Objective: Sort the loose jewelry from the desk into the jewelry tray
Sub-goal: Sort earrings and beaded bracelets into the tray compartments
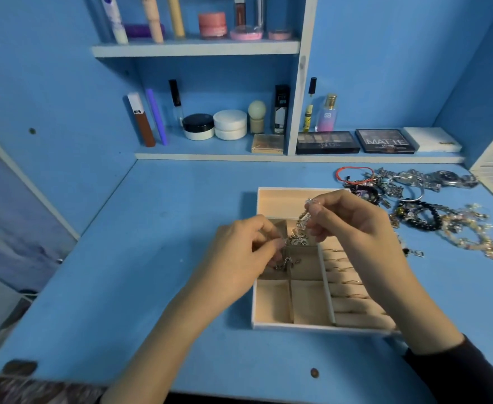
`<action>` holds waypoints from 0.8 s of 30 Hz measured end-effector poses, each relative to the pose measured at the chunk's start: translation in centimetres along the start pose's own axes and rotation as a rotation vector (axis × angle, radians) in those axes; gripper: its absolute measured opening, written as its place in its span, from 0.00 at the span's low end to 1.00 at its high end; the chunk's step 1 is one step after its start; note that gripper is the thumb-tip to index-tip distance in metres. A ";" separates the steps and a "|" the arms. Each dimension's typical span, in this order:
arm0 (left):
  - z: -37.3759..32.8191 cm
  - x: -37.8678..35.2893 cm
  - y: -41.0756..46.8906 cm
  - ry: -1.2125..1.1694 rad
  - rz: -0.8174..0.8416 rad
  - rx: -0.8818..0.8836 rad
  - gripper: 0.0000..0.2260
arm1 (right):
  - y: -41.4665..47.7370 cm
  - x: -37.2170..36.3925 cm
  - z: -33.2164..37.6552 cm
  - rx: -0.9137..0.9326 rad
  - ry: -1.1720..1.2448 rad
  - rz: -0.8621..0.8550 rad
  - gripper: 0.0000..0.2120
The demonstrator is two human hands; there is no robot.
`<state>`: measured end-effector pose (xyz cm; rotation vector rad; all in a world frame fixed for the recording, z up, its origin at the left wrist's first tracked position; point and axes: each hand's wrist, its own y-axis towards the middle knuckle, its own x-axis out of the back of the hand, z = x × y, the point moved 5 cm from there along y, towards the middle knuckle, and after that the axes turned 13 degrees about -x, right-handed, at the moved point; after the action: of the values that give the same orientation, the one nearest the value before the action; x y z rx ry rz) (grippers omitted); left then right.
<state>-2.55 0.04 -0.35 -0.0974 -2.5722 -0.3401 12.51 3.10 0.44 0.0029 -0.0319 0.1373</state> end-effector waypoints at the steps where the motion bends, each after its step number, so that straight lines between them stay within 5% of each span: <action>1: -0.1 -0.1 -0.1 0.055 0.008 -0.007 0.05 | 0.0 0.0 0.0 0.001 -0.005 -0.003 0.04; 7: -0.8 -0.3 0.1 0.589 0.125 -0.117 0.07 | 0.0 0.3 0.1 0.005 -0.030 -0.004 0.04; 18: -1.5 -2.7 1.6 0.603 0.244 -0.127 0.05 | -0.1 0.8 0.4 0.011 -0.060 -0.027 0.04; 24: -1.0 -1.0 1.7 0.418 0.209 -0.062 0.04 | -0.1 1.1 0.4 0.001 -0.049 -0.034 0.04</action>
<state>-0.94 1.44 0.36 -0.2848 -2.1163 -0.3223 13.65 3.11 0.89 0.0077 -0.0809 0.1035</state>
